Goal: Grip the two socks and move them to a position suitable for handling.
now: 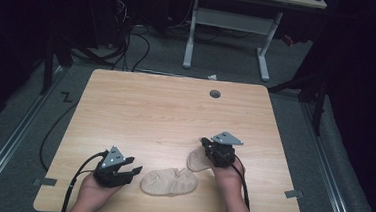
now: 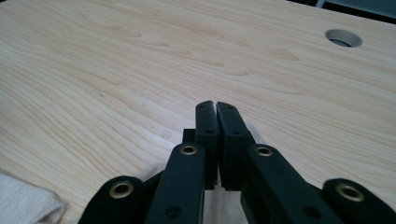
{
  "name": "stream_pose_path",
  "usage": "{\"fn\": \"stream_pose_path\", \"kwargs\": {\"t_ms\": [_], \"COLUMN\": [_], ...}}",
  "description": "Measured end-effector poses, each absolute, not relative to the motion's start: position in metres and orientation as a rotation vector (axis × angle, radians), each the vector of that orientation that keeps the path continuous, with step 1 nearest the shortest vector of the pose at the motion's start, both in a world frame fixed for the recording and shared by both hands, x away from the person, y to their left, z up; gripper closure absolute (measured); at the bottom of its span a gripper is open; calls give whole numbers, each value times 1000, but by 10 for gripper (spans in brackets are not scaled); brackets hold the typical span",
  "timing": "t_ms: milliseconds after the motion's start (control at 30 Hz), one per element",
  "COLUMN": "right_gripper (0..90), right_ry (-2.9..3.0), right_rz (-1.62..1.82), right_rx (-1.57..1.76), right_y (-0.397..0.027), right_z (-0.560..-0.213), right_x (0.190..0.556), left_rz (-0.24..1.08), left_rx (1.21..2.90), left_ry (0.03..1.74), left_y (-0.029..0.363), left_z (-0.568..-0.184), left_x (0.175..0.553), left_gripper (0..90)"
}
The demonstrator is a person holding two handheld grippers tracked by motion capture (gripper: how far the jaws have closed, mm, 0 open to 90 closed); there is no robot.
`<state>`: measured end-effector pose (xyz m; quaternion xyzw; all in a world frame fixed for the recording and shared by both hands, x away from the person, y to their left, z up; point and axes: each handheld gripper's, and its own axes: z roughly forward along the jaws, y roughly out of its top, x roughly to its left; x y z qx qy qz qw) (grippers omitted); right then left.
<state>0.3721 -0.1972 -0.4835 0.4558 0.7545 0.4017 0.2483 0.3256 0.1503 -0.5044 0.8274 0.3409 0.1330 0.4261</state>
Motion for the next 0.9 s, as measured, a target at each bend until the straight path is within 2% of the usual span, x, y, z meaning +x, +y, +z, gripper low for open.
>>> {"fn": "stream_pose_path", "kwargs": {"t_ms": [467, 900], "right_gripper": [875, 766], "right_ry": [1961, 1949], "right_rz": [1035, 905], "right_rx": [1321, 1368], "right_y": [-246, -285], "right_z": [-487, -496], "right_x": [343, 326], "left_rz": [321, 319], "left_rx": [2077, 2081], "left_ry": [827, 823], "left_y": [137, 137], "left_z": [-503, -503], "left_x": [333, 332], "left_gripper": [521, 518]}}
